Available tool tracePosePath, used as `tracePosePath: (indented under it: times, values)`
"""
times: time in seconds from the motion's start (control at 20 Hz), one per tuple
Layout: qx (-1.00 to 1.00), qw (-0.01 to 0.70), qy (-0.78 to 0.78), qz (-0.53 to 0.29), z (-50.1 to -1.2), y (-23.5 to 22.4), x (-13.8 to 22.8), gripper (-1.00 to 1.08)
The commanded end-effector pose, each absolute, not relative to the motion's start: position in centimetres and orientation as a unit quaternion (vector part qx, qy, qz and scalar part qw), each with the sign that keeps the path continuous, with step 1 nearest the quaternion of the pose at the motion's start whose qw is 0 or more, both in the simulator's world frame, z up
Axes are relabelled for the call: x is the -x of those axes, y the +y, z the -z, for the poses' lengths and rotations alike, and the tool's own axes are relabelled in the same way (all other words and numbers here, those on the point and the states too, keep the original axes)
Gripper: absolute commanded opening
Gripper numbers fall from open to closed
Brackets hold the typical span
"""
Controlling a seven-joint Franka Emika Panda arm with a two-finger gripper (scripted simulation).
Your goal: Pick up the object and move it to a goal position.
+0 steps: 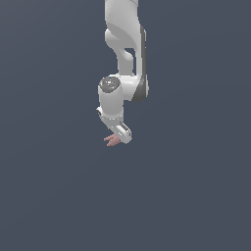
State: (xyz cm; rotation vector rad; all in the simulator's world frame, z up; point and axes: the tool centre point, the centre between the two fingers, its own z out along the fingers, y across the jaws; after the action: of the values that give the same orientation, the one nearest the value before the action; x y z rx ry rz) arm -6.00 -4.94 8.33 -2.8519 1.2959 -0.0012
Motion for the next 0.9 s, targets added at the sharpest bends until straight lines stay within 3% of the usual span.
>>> tracePosePath:
  times: [0.0,0.85]
  values:
    - [0.899,0.003,0.438,0.000,-7.8,-5.1,6.5,1.00]
    - [0.878,0.000,0.479,0.000,-6.0,-5.5,7.5,1.00]
